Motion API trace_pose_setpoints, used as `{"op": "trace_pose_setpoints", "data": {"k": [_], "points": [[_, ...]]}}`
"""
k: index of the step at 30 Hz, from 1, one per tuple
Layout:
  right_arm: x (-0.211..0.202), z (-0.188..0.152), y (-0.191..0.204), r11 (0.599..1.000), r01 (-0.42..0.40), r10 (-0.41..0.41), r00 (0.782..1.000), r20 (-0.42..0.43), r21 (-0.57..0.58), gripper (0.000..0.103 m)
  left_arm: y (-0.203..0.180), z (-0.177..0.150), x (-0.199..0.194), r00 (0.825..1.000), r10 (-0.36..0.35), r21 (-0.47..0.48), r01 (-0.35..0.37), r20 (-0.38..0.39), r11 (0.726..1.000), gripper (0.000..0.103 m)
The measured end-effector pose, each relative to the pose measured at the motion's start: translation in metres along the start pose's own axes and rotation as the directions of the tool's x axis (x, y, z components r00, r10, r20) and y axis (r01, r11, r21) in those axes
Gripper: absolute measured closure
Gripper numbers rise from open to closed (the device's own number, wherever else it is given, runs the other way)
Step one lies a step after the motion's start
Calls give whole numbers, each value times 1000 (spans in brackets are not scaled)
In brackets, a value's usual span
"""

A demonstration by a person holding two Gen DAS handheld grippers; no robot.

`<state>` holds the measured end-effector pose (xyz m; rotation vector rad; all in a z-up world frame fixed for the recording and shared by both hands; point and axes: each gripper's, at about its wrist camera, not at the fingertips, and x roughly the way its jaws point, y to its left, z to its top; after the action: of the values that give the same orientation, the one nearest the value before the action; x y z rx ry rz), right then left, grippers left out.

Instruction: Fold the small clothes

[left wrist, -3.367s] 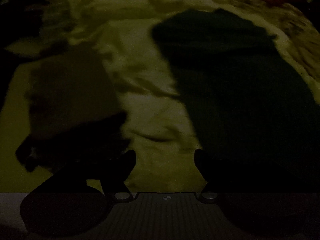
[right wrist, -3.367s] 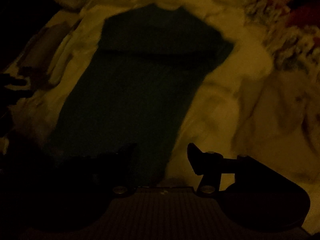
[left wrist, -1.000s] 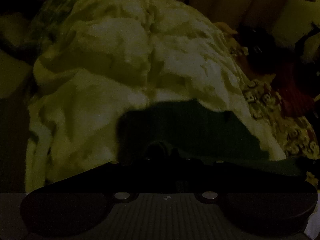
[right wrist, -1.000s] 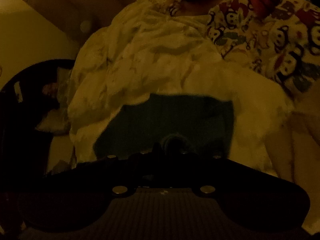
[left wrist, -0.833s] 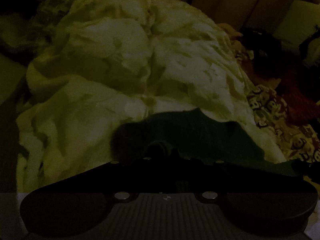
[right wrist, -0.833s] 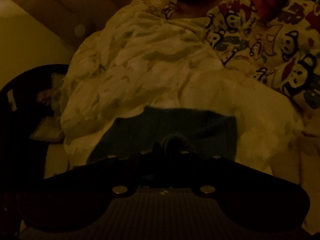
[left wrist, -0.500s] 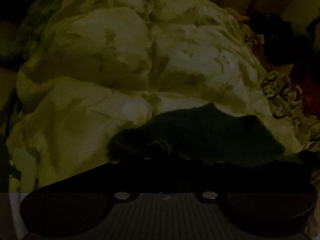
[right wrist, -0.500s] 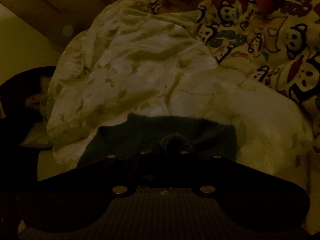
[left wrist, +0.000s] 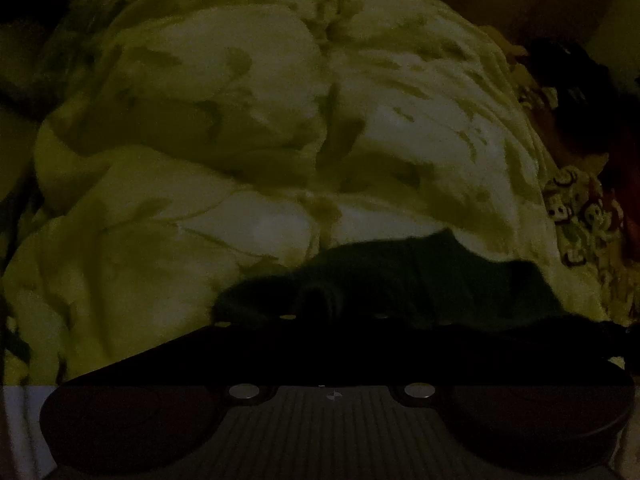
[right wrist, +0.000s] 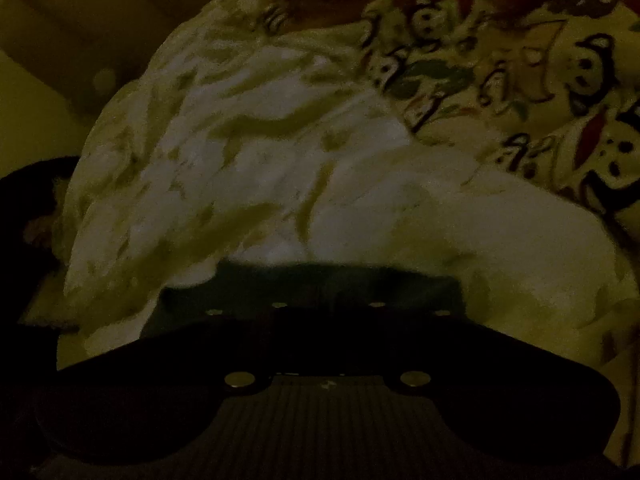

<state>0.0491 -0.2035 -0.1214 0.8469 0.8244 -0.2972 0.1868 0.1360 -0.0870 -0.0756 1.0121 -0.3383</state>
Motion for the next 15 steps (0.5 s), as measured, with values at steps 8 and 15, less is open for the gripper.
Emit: {"op": "trace_pose_setpoints", "data": {"k": [8, 15], "points": [[-12, 9, 1, 997, 49, -46, 997, 55, -53, 66, 15, 7, -29, 969, 161, -35, -157, 186, 987, 0], [-23, -10, 34, 946, 31, -5, 997, 82, -324, 65, 2, -8, -39, 978, 96, 87, -113, 185, 990, 0]]}}
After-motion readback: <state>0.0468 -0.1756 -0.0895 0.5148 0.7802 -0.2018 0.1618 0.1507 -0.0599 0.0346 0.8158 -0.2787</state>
